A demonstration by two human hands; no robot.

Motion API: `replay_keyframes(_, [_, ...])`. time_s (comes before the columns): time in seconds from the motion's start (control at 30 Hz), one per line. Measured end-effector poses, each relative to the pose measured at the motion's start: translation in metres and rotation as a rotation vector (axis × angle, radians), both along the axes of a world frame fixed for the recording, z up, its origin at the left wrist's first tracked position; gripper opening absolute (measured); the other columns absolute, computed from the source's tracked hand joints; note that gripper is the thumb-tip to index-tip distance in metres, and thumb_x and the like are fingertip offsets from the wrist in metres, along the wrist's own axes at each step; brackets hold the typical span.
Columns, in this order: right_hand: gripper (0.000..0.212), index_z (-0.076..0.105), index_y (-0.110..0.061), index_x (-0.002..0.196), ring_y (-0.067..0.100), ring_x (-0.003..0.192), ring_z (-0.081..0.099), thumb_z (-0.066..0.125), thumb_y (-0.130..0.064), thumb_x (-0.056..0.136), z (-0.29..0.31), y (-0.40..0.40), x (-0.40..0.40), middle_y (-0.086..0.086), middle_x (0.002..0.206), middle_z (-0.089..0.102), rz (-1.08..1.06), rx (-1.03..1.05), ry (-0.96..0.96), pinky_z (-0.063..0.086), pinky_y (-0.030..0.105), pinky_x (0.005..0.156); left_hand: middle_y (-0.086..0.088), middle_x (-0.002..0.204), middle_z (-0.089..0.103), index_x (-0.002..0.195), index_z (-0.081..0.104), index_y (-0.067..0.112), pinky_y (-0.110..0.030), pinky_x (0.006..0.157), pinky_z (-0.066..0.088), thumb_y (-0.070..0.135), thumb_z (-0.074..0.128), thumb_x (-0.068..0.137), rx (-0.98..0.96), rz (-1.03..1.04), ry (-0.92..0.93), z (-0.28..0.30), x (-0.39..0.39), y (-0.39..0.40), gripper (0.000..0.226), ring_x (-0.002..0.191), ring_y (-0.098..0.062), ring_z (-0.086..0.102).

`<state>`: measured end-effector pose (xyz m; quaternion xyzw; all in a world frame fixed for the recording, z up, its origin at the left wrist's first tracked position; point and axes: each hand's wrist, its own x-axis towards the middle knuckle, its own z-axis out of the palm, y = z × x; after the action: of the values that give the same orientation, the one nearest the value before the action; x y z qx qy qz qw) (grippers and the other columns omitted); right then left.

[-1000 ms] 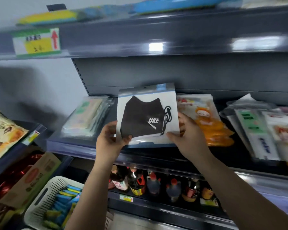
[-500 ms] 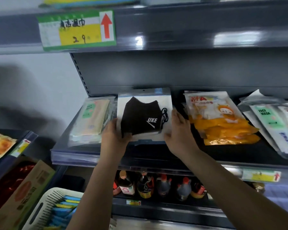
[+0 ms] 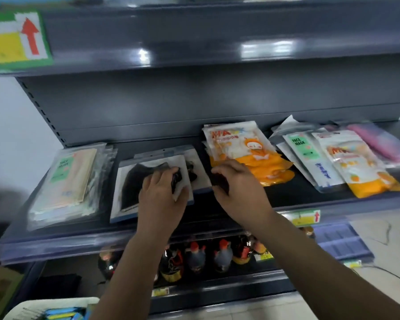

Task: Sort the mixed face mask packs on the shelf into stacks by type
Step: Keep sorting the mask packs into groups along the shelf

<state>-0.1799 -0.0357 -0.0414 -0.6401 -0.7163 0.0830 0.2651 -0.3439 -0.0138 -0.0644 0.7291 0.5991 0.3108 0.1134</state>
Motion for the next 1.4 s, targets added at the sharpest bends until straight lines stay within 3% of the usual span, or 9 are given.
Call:
replay_keyframes(0.17, [0.032,0.063,-0.013,0.115,0.028,0.095,0.062,0.064,-0.016,0.083,0.006,-0.016,0.065,0.007,0.118,0.059,-0.106,0.046,0.022,0.044,0.027,0.071,-0.008,0.117,0.062,0.121,0.058,0.011,-0.039,0.093,0.041,0.031,0.059,0.085,0.077,-0.183,-0.007,0.006,0.072,-0.004,0.041,0.110,-0.031,0.053])
replay_keyframes(0.3, [0.033,0.063,-0.012,0.115,0.026,0.092,0.063,0.063,-0.012,0.082,0.007,-0.027,0.128,0.007,0.115,0.060,-0.195,0.033,0.050,0.048,0.029,0.073,-0.004,0.120,0.061,0.123,0.057,0.014,-0.040,0.093,0.045,0.040,0.047,0.084,0.057,-0.289,0.020,0.009,0.134,-0.011,0.048,0.113,-0.026,0.053])
replay_keyframes(0.47, [0.032,0.063,-0.010,0.114,0.028,0.094,0.061,0.064,-0.011,0.082,-0.003,-0.035,0.211,0.010,0.113,0.061,-0.311,-0.004,0.035,0.036,0.022,0.070,0.000,0.129,0.054,0.131,0.050,0.016,-0.031,0.098,0.037,0.032,0.053,0.092,0.022,-0.394,0.031,0.003,0.206,-0.018,0.043,0.123,-0.019,0.044])
replay_keyframes(0.57, [0.032,0.064,-0.008,0.113,0.030,0.091,0.062,0.064,-0.009,0.081,-0.011,-0.039,0.256,0.014,0.112,0.062,-0.349,-0.022,0.034,0.040,0.027,0.069,0.000,0.131,0.053,0.133,0.048,0.016,-0.032,0.102,0.039,0.031,0.054,0.092,-0.027,-0.416,0.033,-0.004,0.244,-0.018,0.044,0.124,-0.019,0.044])
replay_keyframes(0.87, [0.032,0.058,-0.010,0.119,0.036,0.106,0.055,0.054,-0.020,0.088,-0.029,-0.042,0.351,0.014,0.116,0.061,-0.469,-0.182,0.015,0.049,0.041,0.086,-0.007,0.129,0.047,0.133,0.041,0.012,-0.034,0.098,0.039,0.031,0.057,0.089,-0.265,-0.243,0.055,-0.029,0.320,-0.002,0.050,0.121,-0.025,0.043])
replay_keyframes(1.07, [0.062,0.041,-0.014,0.129,0.032,0.126,0.039,0.052,-0.055,0.084,-0.032,-0.031,0.371,0.010,0.130,0.051,-0.501,-0.440,0.034,0.033,0.044,0.102,-0.006,0.124,0.048,0.127,0.043,0.014,-0.044,0.094,0.047,0.031,0.067,0.081,-0.327,-0.043,-0.069,-0.032,0.335,0.011,0.054,0.116,-0.025,0.048])
replay_keyframes(1.23, [0.077,0.037,-0.012,0.132,0.032,0.128,0.035,0.064,-0.058,0.075,-0.037,-0.026,0.376,0.010,0.133,0.049,-0.515,-0.372,0.127,0.031,0.044,0.104,-0.008,0.120,0.052,0.121,0.045,0.016,-0.046,0.090,0.050,0.026,0.079,0.069,-0.341,0.026,-0.151,-0.032,0.344,0.015,0.063,0.111,-0.026,0.052])
replay_keyframes(1.33, [0.090,0.036,-0.013,0.136,0.031,0.125,0.041,0.075,-0.054,0.065,-0.048,-0.023,0.379,0.009,0.133,0.047,-0.508,-0.263,0.273,0.037,0.045,0.104,-0.008,0.123,0.052,0.129,0.040,0.019,-0.039,0.087,0.052,0.018,0.083,0.065,-0.339,0.065,-0.287,-0.028,0.345,0.014,0.077,0.111,-0.024,0.054])
replay_keyframes(1.4, [0.082,0.045,-0.016,0.126,0.023,0.111,0.055,0.079,-0.051,0.060,-0.050,-0.021,0.381,0.004,0.121,0.056,-0.492,-0.238,0.452,0.050,0.037,0.089,-0.004,0.115,0.053,0.138,0.032,0.016,-0.024,0.074,0.050,0.013,0.082,0.067,-0.354,0.085,-0.385,-0.022,0.346,0.011,0.087,0.104,-0.020,0.056])
